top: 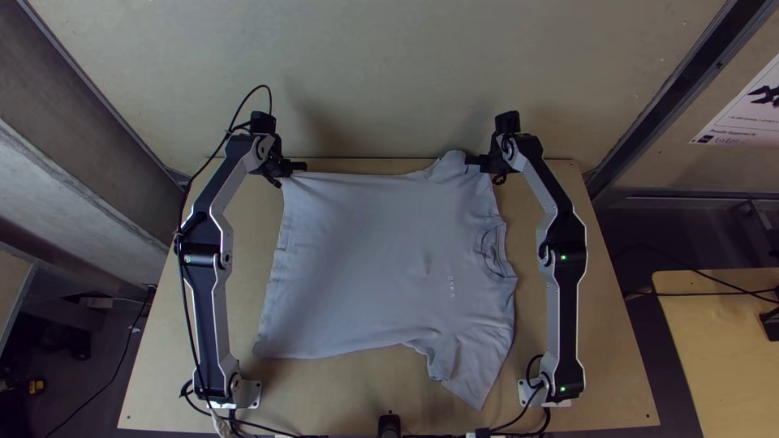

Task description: Fold the t-shirt

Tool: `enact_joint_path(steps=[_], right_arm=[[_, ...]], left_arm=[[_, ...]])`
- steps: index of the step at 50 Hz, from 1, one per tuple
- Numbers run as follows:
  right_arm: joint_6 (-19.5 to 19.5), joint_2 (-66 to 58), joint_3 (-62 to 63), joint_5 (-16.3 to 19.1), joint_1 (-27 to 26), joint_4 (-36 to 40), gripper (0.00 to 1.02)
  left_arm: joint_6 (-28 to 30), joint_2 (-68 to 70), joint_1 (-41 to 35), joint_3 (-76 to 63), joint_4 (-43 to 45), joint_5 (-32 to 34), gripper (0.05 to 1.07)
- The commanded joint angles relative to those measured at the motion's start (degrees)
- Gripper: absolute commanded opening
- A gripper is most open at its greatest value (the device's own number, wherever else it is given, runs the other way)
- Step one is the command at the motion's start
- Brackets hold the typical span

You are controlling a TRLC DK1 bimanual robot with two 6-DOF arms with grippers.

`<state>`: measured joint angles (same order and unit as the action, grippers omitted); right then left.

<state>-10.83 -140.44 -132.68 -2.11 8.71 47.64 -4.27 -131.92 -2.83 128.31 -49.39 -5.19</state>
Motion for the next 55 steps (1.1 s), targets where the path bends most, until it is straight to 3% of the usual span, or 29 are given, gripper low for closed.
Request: enact_joint_path(steps=[1, 16, 33, 55], right_arm=[[0.2, 2.4, 1.0, -1.0, -1.1, 0.3, 0.02], [0.6, 4.7, 1.3, -1.0, -1.2, 6.5, 0.02], [2.0, 8.3, 5.1, -0.9, -1.2, 13.8, 0.02], [2.5, 19.3, 20.3, -0.9, -0.4, 13.1, 0.02]], left_arm=[[-0.6, 2.2, 0.6, -0.3, 0.3, -0.1, 0.08], [-2.3, 5.5, -0.5, -2.8, -4.1, 2.5, 0.08], [1.2, 12.0, 1.2, -12.1, -4.3, 3.8, 0.08], [3.6, 27.2, 2.3, -30.5, -1.2, 5.2, 0.08]])
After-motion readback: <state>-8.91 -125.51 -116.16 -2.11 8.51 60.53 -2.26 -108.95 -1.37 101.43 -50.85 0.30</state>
